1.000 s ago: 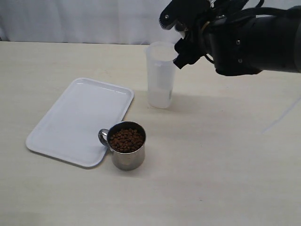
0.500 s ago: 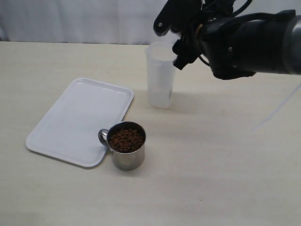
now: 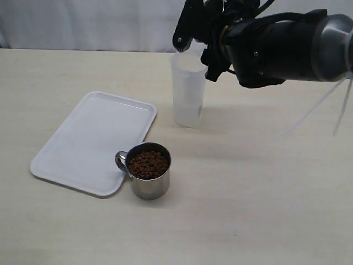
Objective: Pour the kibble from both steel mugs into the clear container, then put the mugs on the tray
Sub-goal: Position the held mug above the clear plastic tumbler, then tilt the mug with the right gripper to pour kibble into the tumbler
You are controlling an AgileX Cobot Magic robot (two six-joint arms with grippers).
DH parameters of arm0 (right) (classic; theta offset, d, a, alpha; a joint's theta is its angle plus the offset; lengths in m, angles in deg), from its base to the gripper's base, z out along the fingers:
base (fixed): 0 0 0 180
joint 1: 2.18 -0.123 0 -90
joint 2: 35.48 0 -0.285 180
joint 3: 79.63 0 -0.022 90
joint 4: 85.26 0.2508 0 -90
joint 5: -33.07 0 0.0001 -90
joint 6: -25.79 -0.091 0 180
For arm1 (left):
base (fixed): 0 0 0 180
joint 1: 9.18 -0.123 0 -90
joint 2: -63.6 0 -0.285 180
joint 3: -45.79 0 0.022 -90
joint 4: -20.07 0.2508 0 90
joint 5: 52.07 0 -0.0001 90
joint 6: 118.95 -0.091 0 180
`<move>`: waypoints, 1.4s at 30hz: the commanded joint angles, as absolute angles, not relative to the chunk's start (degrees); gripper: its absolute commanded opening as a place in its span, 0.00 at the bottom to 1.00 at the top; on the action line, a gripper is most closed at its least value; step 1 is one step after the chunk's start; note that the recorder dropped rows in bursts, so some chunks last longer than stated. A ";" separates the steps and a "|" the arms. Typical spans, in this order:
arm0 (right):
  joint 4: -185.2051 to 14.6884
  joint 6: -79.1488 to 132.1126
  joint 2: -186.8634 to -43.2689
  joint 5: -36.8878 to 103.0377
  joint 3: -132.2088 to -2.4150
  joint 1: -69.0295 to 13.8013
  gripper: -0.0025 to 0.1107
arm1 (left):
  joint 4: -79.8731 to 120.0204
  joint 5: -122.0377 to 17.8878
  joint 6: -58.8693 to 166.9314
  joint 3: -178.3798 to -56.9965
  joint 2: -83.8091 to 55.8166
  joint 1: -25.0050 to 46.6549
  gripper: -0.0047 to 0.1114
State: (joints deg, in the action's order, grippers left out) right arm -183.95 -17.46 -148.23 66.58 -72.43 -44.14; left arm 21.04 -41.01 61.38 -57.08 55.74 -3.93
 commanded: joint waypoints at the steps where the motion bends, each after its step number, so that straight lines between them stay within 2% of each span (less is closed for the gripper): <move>1: -185.21 -13.44 -148.18 69.21 -73.04 -44.23 0.06 | 20.96 -41.21 62.00 -57.00 55.82 -3.76 0.04; 11: -185.21 -3.46 -148.18 68.71 -73.04 -44.23 0.06 | 20.96 -41.21 62.00 -57.00 55.82 -3.76 0.04; 42: -185.21 -0.33 -148.70 65.20 -74.99 -44.23 0.06 | 20.96 -41.55 62.00 -57.00 55.82 -3.76 0.04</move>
State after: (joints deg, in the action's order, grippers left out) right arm -183.95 -0.77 -148.76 66.37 -74.07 -44.14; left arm 21.04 -41.01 61.38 -57.08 55.74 -3.93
